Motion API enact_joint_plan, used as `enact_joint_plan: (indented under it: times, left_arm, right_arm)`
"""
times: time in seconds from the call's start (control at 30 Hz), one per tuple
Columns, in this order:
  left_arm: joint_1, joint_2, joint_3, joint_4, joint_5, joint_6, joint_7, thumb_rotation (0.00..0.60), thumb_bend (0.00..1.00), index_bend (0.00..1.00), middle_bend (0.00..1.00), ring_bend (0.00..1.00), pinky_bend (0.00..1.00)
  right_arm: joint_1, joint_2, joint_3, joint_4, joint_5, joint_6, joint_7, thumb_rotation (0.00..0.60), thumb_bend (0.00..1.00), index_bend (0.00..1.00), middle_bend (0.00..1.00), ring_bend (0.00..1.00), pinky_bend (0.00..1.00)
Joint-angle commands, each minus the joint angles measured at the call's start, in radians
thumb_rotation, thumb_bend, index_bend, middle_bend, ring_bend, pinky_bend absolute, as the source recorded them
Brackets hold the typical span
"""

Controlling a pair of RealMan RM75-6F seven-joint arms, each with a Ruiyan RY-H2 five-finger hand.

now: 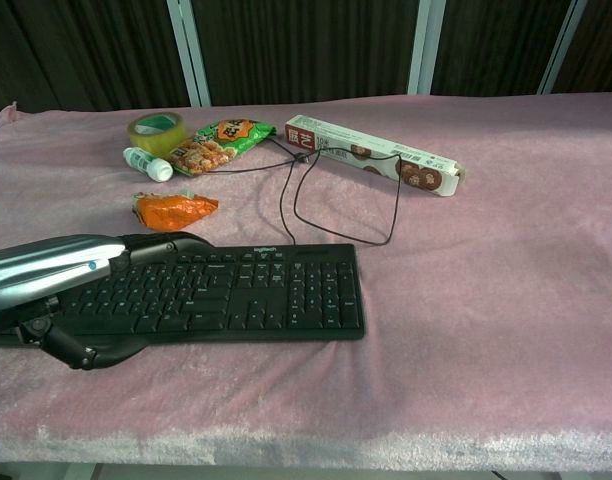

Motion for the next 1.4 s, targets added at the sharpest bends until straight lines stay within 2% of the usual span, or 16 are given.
enact_joint_plan:
  times: [0.03, 0.2, 0.23, 0.3, 0.4, 0.43, 0.47, 0.53, 0.57, 0.67, 0.83, 1.0, 1.1, 1.4]
  left_arm:
    - [0.0, 0.0, 0.002, 0.0, -0.006, 0.003, 0.003, 0.6, 0.42, 0.0, 0.01, 0.0, 0.0]
    - [0.002, 0.007, 0.005, 0.003, -0.019, 0.015, 0.009, 0.6, 0.41, 0.0, 0.01, 0.0, 0.0]
    - [0.004, 0.009, 0.004, 0.005, -0.022, 0.023, 0.012, 0.6, 0.41, 0.0, 0.03, 0.0, 0.0]
    - [0.015, 0.018, -0.003, 0.009, -0.035, 0.046, 0.038, 0.6, 0.42, 0.0, 0.13, 0.03, 0.03]
    - [0.034, 0.027, -0.018, 0.014, -0.05, 0.097, 0.104, 0.6, 0.47, 0.0, 0.51, 0.34, 0.41]
    - [0.04, 0.033, -0.019, 0.014, -0.054, 0.11, 0.117, 0.6, 0.51, 0.01, 0.67, 0.5, 0.59]
    - [0.048, 0.043, -0.02, 0.013, -0.059, 0.123, 0.131, 0.6, 0.54, 0.03, 0.79, 0.63, 0.71]
    - [0.057, 0.061, -0.023, 0.017, -0.069, 0.139, 0.156, 0.6, 0.62, 0.08, 0.95, 0.81, 0.88]
    - [0.061, 0.07, -0.024, 0.02, -0.079, 0.144, 0.166, 0.6, 0.67, 0.11, 0.98, 0.87, 0.94]
    - [0.07, 0.102, -0.029, 0.032, -0.133, 0.132, 0.187, 0.6, 0.79, 0.18, 1.0, 0.99, 1.0]
    - [0.066, 0.145, -0.037, 0.045, -0.277, 0.054, 0.23, 0.6, 0.87, 0.22, 1.0, 1.0, 1.0]
    - [0.059, 0.158, -0.039, 0.056, -0.383, 0.003, 0.268, 0.6, 0.89, 0.21, 1.0, 1.0, 1.0]
    - [0.058, 0.158, -0.043, 0.072, -0.411, -0.006, 0.265, 0.6, 0.89, 0.21, 1.0, 1.0, 1.0]
    - [0.065, 0.153, -0.03, 0.125, -0.419, -0.032, 0.216, 0.6, 0.89, 0.21, 1.0, 1.0, 1.0]
  right_arm:
    - [0.0, 0.0, 0.0, -0.001, 0.0, 0.0, 0.0, 0.6, 0.41, 0.0, 0.0, 0.0, 0.0]
    - [0.004, -0.004, 0.0, -0.004, -0.002, -0.004, -0.005, 0.6, 0.41, 0.0, 0.0, 0.0, 0.0]
    - [0.005, -0.006, 0.0, -0.002, -0.003, -0.005, -0.007, 0.6, 0.41, 0.0, 0.0, 0.0, 0.0]
    - [0.006, -0.007, -0.002, 0.0, -0.002, -0.01, -0.012, 0.6, 0.41, 0.0, 0.0, 0.0, 0.0]
    - [0.009, -0.008, -0.003, -0.001, 0.001, -0.016, -0.013, 0.6, 0.41, 0.0, 0.0, 0.0, 0.0]
    - [0.01, -0.007, -0.003, -0.002, -0.001, -0.017, -0.012, 0.6, 0.41, 0.0, 0.0, 0.0, 0.0]
    - [0.009, -0.007, -0.003, -0.001, -0.001, -0.016, -0.011, 0.6, 0.41, 0.0, 0.0, 0.0, 0.0]
    - [0.007, -0.006, -0.004, 0.0, -0.001, -0.011, -0.01, 0.6, 0.41, 0.0, 0.0, 0.0, 0.0]
    - [0.005, -0.005, -0.004, 0.0, -0.001, -0.008, -0.009, 0.6, 0.41, 0.0, 0.0, 0.0, 0.0]
    - [-0.002, -0.003, -0.005, 0.001, -0.001, 0.002, -0.004, 0.6, 0.41, 0.0, 0.0, 0.0, 0.0]
    - [-0.002, -0.007, -0.006, 0.005, 0.0, 0.001, -0.009, 0.6, 0.41, 0.0, 0.0, 0.0, 0.0]
    - [0.002, -0.011, -0.006, 0.006, 0.002, -0.008, -0.017, 0.6, 0.41, 0.0, 0.0, 0.0, 0.0]
    - [0.003, -0.012, -0.007, 0.006, 0.001, -0.009, -0.02, 0.6, 0.41, 0.0, 0.0, 0.0, 0.0]
    - [0.003, -0.015, -0.008, 0.005, 0.001, -0.009, -0.029, 0.6, 0.41, 0.0, 0.0, 0.0, 0.0]
